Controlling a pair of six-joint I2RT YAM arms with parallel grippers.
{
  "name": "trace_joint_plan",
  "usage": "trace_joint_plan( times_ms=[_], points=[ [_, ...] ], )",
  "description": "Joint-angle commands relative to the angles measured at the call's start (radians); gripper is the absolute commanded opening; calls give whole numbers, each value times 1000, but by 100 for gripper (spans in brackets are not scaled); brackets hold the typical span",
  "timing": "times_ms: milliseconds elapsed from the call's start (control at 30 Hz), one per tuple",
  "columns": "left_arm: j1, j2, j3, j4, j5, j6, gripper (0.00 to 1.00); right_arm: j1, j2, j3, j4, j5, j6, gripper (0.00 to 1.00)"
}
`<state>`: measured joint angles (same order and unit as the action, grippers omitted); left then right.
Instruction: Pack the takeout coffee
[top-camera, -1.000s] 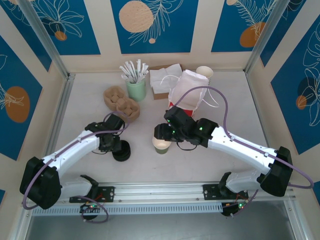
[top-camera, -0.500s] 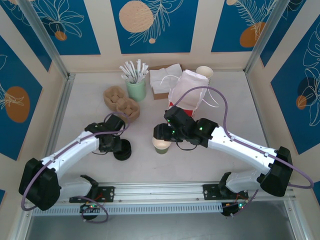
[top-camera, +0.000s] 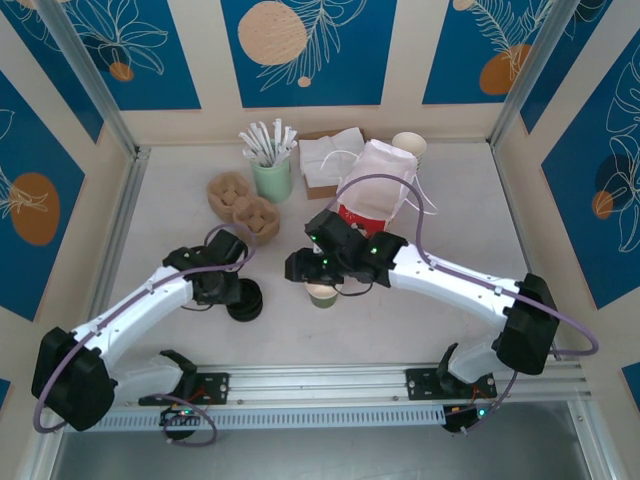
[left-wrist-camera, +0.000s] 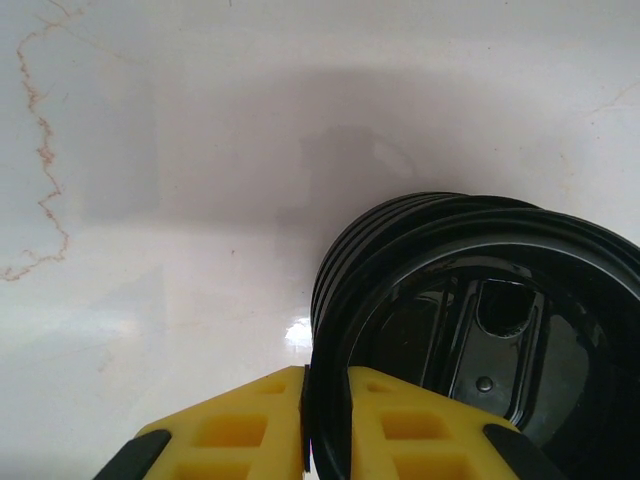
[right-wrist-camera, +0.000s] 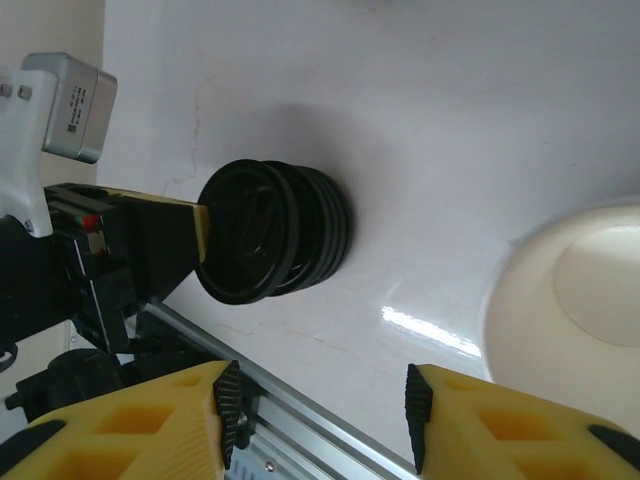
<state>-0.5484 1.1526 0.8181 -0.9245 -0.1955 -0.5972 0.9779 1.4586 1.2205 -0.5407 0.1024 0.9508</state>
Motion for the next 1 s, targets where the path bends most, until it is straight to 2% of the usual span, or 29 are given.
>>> trace_joint_plan(
  times_ms=[0, 600, 967],
  points=[
    [-15, -33, 40, -33, -10, -22, 16, 7, 44, 66, 9, -63, 10, 50],
    [-19, -57, 184, -69, 14, -47, 15, 0, 192, 216, -29, -104, -8, 51],
    [-25, -53, 219, -73, 29, -46, 15, 2, 261, 281, -45, -119, -18, 58]
  ],
)
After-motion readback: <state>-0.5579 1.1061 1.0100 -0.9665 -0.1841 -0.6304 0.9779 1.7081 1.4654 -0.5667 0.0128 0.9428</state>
